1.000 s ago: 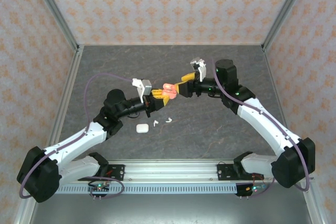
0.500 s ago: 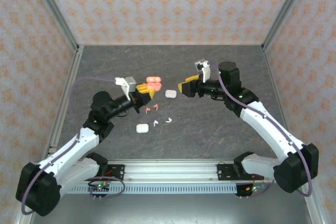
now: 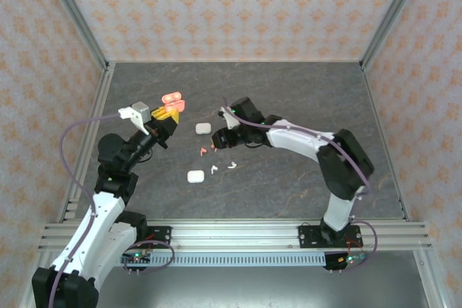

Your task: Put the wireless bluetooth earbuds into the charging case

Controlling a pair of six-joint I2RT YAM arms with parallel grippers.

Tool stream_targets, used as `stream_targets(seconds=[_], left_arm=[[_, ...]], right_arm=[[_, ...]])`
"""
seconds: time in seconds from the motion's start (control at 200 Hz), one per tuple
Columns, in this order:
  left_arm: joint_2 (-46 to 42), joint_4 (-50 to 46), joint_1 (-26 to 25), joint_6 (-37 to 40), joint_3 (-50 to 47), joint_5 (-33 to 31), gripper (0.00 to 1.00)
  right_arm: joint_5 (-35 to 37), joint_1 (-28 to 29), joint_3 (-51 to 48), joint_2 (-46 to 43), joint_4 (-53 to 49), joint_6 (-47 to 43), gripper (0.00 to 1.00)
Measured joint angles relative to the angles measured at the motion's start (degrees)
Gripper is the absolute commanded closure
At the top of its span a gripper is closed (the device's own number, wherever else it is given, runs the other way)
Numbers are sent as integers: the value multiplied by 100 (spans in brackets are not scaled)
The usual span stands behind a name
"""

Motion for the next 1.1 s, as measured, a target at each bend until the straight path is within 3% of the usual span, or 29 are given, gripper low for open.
stream_targets(seconds=[0.275,0.51,1.101], left_arm=[[-586,-671,0,162,0,-79,100],[-579,-839,0,166,0,-76,100],[-579,-841,0,166,0,-76,100]], right_arm=[[295,396,1593,1449,-525,-166,58],[409,516,2295,2205,-1029,-315,59],[581,566,2275,2262,-1272,-684,64]])
